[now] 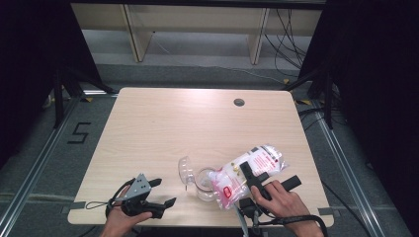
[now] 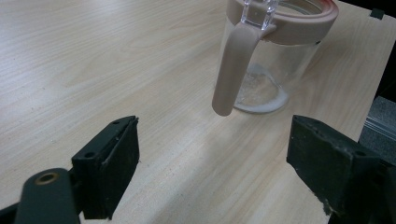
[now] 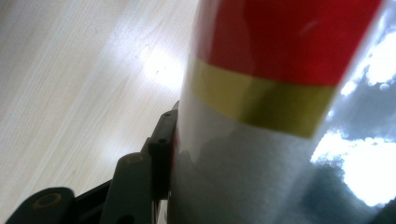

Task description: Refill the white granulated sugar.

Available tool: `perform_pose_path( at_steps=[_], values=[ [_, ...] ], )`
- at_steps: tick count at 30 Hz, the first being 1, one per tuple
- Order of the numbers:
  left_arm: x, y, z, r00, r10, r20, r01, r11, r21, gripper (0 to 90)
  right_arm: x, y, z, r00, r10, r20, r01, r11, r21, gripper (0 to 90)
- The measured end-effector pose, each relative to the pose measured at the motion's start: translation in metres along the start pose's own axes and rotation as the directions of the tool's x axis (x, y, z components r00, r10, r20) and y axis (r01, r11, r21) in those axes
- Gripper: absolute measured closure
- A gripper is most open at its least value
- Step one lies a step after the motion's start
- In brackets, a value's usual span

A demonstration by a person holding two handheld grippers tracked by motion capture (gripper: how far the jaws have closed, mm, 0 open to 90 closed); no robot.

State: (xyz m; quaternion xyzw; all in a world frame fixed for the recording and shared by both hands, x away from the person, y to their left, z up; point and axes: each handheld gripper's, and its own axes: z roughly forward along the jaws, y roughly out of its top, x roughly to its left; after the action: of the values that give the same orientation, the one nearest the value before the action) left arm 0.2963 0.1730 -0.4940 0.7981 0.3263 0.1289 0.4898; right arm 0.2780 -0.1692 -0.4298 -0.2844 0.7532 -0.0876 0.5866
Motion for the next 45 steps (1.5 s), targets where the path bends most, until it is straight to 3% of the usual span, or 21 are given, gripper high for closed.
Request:
perform_pose_path(
  at_steps=[8,10,13,14,15,16,17,25,28,35,36,37,43,45],
  values=[
    [-0.0007,0.0000,0.0005,1.0000,-0.008,0.001,0.008,0.9999,-0.007,16.6,0.0015,0.0001,0.0013,0.9999,0.015,-0.001,-0.015,1.000,-0.004,55.4],
    [-0.0004,0.0000,0.0007,1.0000,-0.008,0.002,0.008,0.9999,-0.009,16.6,0.0036,0.0009,0.0009,0.9988,0.049,-0.008,-0.049,0.999,0.005,55.4],
    [-0.0005,-0.0001,0.0007,1.0000,-0.008,0.002,0.008,0.9999,-0.009,16.6,0.0024,0.0010,0.0007,0.9991,0.041,-0.007,-0.041,0.999,0.006,55.4],
    [-0.0006,-0.0001,0.0007,1.0000,-0.008,0.002,0.008,0.9999,-0.009,16.6,0.0005,0.0002,0.0016,1.0000,0.009,-0.001,-0.009,1.000,-0.003,55.4],
    [-0.0005,0.0000,0.0007,1.0000,-0.007,0.003,0.007,0.9999,-0.009,16.6,0.0019,0.0009,0.0006,0.9991,0.041,-0.009,-0.041,0.999,0.006,55.4],
    [-0.0006,0.0000,0.0007,1.0000,-0.007,0.002,0.007,0.9999,-0.009,16.6,0.0000,-0.0001,0.0016,1.0000,0.006,0.000,-0.006,1.000,-0.006,55.5],
    [-0.0006,0.0000,0.0007,1.0000,-0.007,0.003,0.007,0.9999,-0.010,16.6,0.0018,0.0010,0.0005,0.9991,0.042,-0.012,-0.042,0.999,0.009,55.5],
    [-0.0006,0.0000,0.0006,1.0000,-0.007,0.003,0.007,0.9999,-0.010,16.6,0.0024,0.0010,0.0007,0.9985,0.054,-0.009,-0.054,0.999,0.010,55.6],
    [-0.0007,-0.0001,0.0006,1.0000,-0.008,0.003,0.008,0.9999,-0.007,16.6,-0.0003,0.0004,0.0013,1.0000,0.000,-0.004,0.000,1.000,0.003,55.6],
    [-0.0001,-0.0002,0.0003,1.0000,-0.002,0.001,0.002,1.0000,0.001,16.6,-0.0021,-0.0006,0.0008,0.9995,-0.032,-0.006,0.032,0.999,0.010,55.7],
    [0.0002,-0.0002,0.0003,1.0000,-0.001,0.000,0.001,1.0000,0.002,16.6,-0.0002,-0.0002,-0.0004,0.9999,0.004,-0.013,-0.003,1.000,0.020,55.7],
    [0.0001,-0.0003,0.0005,1.0000,-0.003,0.000,0.003,1.0000,0.001,16.7,-0.0026,-0.0017,0.0005,0.9993,-0.033,-0.016,0.033,0.999,0.007,55.7],
    [0.0002,-0.0003,0.0006,1.0000,-0.001,0.000,0.001,1.0000,0.005,16.6,-0.0023,-0.0020,-0.0001,0.9990,-0.044,-0.005,0.044,0.999,0.013,55.7],
    [0.0004,-0.0008,0.0015,0.9999,-0.012,0.002,0.012,0.9999,0.000,16.6,-0.0008,-0.0009,-0.0008,0.9998,-0.020,-0.010,0.020,1.000,0.024,55.7]
  ],
)
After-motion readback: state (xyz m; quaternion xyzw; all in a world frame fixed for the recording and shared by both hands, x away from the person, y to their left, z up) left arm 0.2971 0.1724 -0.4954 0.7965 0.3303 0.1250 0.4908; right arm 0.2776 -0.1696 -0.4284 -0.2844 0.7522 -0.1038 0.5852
